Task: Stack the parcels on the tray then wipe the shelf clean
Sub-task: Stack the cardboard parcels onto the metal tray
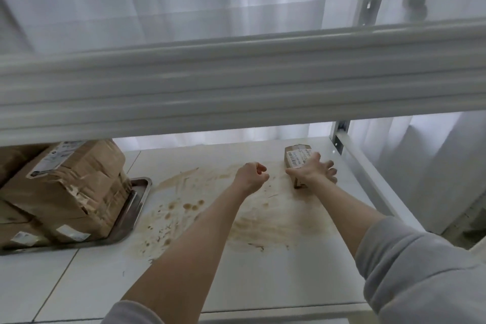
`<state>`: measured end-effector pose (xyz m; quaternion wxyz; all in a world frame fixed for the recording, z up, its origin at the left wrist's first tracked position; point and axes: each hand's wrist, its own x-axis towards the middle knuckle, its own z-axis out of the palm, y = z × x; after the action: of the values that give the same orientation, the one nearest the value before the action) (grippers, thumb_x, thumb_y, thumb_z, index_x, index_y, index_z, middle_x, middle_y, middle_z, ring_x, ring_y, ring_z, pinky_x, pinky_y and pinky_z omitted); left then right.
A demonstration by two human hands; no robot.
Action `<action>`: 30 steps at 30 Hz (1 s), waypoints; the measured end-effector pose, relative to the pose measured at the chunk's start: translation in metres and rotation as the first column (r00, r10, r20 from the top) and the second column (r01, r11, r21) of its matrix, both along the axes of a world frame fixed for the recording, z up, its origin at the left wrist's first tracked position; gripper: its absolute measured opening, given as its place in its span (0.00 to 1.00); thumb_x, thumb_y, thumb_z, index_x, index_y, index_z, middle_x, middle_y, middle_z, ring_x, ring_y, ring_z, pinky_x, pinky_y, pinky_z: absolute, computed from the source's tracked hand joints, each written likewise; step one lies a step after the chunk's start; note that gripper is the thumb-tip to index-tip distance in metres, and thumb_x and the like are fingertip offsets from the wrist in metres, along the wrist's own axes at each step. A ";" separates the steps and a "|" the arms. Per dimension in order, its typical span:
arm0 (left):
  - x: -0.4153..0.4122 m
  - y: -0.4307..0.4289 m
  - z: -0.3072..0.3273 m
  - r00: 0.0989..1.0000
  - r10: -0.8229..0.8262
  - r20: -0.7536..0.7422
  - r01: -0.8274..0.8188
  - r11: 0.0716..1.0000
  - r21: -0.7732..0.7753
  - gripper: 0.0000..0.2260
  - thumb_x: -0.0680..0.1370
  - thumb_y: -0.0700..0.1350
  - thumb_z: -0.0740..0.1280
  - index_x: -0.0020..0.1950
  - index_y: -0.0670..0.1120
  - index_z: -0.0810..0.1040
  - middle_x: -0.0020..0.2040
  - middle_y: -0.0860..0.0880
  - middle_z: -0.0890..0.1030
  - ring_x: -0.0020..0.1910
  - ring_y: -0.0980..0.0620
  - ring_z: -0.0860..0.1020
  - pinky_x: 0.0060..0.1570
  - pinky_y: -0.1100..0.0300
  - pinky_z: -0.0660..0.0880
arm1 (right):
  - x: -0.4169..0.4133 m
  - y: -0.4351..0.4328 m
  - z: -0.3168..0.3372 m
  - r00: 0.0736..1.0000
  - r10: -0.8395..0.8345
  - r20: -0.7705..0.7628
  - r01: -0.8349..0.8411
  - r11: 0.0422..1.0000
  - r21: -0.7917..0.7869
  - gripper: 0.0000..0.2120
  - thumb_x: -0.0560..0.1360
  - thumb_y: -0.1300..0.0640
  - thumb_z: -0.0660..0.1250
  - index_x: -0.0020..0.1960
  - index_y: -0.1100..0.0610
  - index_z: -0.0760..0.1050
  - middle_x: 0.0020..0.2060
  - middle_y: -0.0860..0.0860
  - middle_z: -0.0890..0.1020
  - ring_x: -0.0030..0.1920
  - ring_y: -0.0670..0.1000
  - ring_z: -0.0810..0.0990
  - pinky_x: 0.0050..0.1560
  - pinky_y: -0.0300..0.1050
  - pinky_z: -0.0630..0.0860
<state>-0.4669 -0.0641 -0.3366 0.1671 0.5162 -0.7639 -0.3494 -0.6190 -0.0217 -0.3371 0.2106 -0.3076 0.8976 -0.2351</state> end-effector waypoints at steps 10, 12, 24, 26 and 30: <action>0.030 -0.015 -0.015 0.995 0.098 -0.024 -0.096 0.993 0.067 0.14 0.78 0.43 0.64 0.61 0.40 0.76 0.58 0.41 0.80 0.57 0.44 0.78 0.58 0.52 0.76 | 0.012 -0.022 -0.017 0.998 0.031 -0.046 -0.027 0.996 0.081 0.34 0.70 0.46 0.70 0.70 0.55 0.59 0.64 0.61 0.65 0.63 0.62 0.68 0.62 0.54 0.68; 0.034 -0.017 -0.017 0.989 0.143 -0.025 -0.141 0.988 0.069 0.14 0.78 0.43 0.64 0.61 0.40 0.77 0.57 0.42 0.80 0.57 0.44 0.78 0.58 0.51 0.76 | 0.021 -0.020 -0.016 0.995 0.075 -0.060 -0.069 0.994 0.090 0.36 0.68 0.46 0.71 0.68 0.55 0.58 0.62 0.60 0.65 0.63 0.62 0.68 0.59 0.54 0.70; 0.072 -0.024 0.011 0.873 0.433 -0.225 -0.418 0.902 0.111 0.16 0.82 0.52 0.55 0.54 0.41 0.74 0.49 0.43 0.77 0.50 0.44 0.75 0.58 0.47 0.75 | 0.065 -0.008 0.004 0.604 0.332 0.725 -0.130 0.938 -0.322 0.06 0.74 0.54 0.66 0.46 0.56 0.74 0.37 0.53 0.78 0.37 0.50 0.77 0.42 0.43 0.73; 0.081 -0.023 0.017 0.862 0.444 -0.244 -0.430 0.896 0.111 0.16 0.82 0.53 0.53 0.50 0.41 0.72 0.48 0.43 0.76 0.49 0.44 0.74 0.59 0.47 0.74 | 0.071 -0.005 0.005 0.518 0.330 0.789 -0.071 0.936 -0.345 0.05 0.74 0.55 0.66 0.46 0.56 0.75 0.38 0.54 0.77 0.38 0.51 0.77 0.42 0.42 0.75; 0.095 -0.016 0.028 0.869 0.425 -0.253 -0.405 0.905 0.132 0.21 0.82 0.55 0.51 0.58 0.39 0.73 0.57 0.39 0.77 0.58 0.40 0.75 0.61 0.46 0.73 | 0.086 0.001 0.009 0.451 0.346 0.823 -0.064 0.932 -0.357 0.06 0.74 0.56 0.66 0.49 0.57 0.75 0.41 0.55 0.77 0.41 0.52 0.79 0.49 0.44 0.77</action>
<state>-0.3721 -0.0800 -0.3089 0.3237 0.6202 -0.5907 -0.4020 -0.5327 -0.0211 -0.3284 0.6205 -0.2774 0.5770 -0.4529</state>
